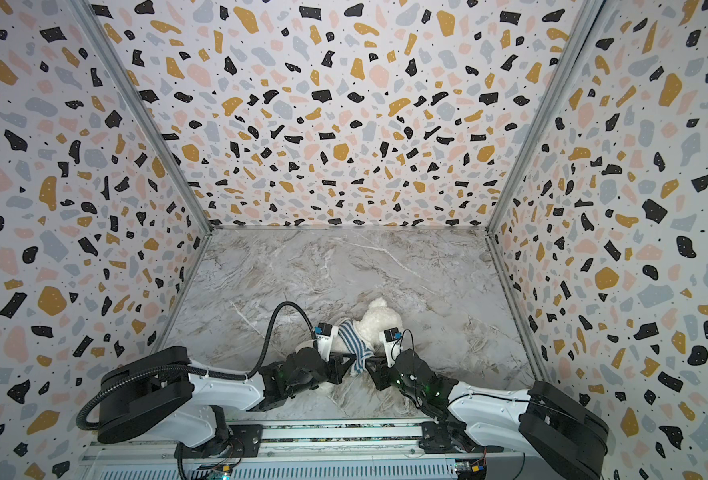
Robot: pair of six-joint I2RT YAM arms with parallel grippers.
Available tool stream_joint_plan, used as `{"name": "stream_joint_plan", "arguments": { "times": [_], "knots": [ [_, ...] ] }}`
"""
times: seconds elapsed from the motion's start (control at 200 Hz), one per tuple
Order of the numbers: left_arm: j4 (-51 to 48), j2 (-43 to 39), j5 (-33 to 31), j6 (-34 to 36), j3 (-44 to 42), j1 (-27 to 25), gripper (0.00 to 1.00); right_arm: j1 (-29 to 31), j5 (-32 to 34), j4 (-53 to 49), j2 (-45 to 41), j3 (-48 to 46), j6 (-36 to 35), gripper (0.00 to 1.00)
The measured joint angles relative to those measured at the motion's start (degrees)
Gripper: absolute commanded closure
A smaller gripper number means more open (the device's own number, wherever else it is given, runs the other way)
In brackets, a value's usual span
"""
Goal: Dress the teddy bear
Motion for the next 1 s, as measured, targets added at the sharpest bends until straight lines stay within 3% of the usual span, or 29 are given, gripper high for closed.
{"name": "stream_joint_plan", "arguments": {
  "times": [0.681,1.001],
  "knots": [
    [5.44,3.85,0.26,-1.14,-1.31,0.04,1.0,-4.13,-1.7,3.85,5.66,0.63,4.63,0.73],
    [9.2,5.7,0.24,-2.49,-2.21,0.07,1.0,-6.54,-4.74,11.17,12.76,0.46,7.61,0.63]
  ]
}}
